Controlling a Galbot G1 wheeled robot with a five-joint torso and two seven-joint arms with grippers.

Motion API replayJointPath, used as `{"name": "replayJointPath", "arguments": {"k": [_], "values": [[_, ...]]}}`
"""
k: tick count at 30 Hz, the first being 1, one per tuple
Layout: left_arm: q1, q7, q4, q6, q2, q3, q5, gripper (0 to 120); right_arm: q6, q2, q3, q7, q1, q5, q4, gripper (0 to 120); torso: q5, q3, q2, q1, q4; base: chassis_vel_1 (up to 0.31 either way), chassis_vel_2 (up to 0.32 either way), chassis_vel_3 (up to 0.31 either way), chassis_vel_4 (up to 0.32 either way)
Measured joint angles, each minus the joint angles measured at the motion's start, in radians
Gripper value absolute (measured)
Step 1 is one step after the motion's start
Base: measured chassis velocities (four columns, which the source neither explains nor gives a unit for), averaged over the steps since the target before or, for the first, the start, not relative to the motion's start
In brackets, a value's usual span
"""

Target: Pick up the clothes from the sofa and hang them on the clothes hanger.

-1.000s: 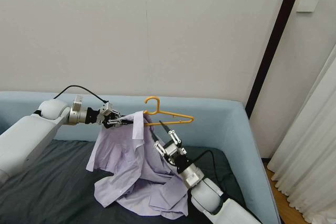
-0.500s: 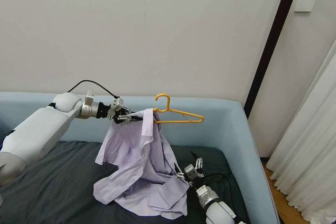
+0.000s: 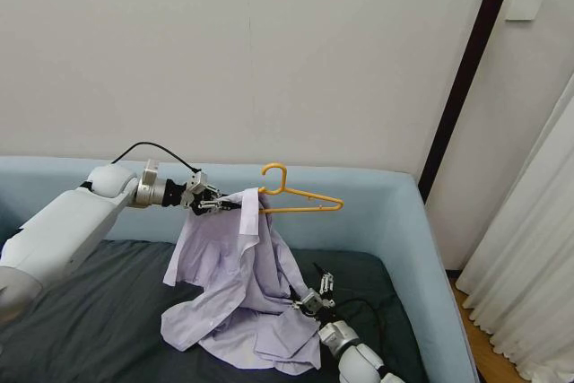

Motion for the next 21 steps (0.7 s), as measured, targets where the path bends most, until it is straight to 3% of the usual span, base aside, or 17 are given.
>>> {"name": "replayJointPath", "arguments": {"k": [7,21], "values": [[-0.003,0.007,-0.002,0.000,0.013,-0.002,-0.004,7,-0.013,0.054,0.016,0.006,0.056,-0.055,-0.111,94,0.0001,0.000,0.000,0.000,0.0001,0.000,0.000,0.000,0.000],[0.006,0.015,-0.003,-0.003,0.009,-0.012,-0.005,7,-0.076,0.126,0.051,0.173,0.070,-0.092,-0.144,40,0.0002,0.000,0.000,0.000,0.0000,0.000,0.000,0.000,0.000]]}}
